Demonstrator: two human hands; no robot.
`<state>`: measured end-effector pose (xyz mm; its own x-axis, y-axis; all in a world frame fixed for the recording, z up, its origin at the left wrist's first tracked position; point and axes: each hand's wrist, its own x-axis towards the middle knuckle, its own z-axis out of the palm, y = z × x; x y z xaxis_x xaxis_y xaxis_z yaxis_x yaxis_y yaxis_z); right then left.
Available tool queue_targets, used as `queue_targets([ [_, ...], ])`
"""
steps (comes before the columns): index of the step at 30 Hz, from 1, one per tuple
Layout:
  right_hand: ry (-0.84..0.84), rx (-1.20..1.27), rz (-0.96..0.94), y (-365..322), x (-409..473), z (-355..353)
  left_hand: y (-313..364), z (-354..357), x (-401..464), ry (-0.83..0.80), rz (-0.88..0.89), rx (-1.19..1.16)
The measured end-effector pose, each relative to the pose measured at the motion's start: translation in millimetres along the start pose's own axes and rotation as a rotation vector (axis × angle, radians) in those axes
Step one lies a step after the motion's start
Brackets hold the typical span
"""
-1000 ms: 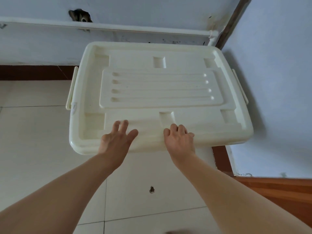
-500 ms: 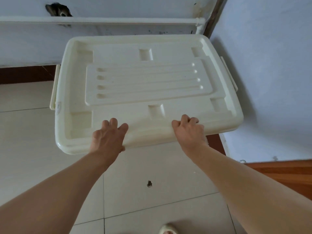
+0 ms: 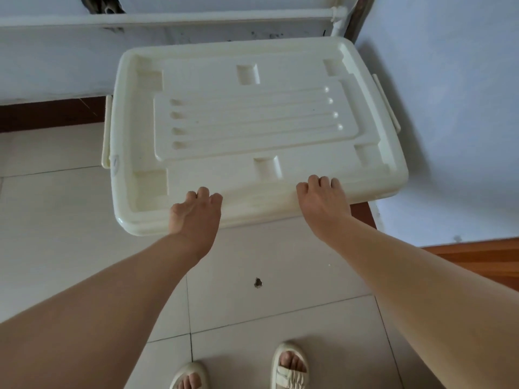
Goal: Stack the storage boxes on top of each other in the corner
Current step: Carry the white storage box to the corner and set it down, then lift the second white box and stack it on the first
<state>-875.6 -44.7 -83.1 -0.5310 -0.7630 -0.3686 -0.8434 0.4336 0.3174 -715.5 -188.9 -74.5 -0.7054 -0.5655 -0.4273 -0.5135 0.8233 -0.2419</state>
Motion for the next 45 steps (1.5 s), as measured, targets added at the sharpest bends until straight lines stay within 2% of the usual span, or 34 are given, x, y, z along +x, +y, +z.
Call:
queue_targets([
  [9, -0.064, 0.048, 0.037, -8, -57, -51, -10, -40, -50, -0.023, 0.184, -0.012],
  [20, -0.095, 0.170, 0.130, -18, -148, -108, -20, -93, -122, 0.024, 0.268, 0.047],
  [32, 0.072, 0.252, 0.116, -19, -262, -92, 30, -83, -243, 0.039, 0.212, -0.037],
  [37, 0.063, 0.269, 0.126, -19, -323, -66, 66, -66, -299, 0.052, 0.212, -0.134],
  [45, 0.083, 0.322, 0.199, -30, -410, -37, 103, -47, -370, 0.065, 0.270, -0.143],
])
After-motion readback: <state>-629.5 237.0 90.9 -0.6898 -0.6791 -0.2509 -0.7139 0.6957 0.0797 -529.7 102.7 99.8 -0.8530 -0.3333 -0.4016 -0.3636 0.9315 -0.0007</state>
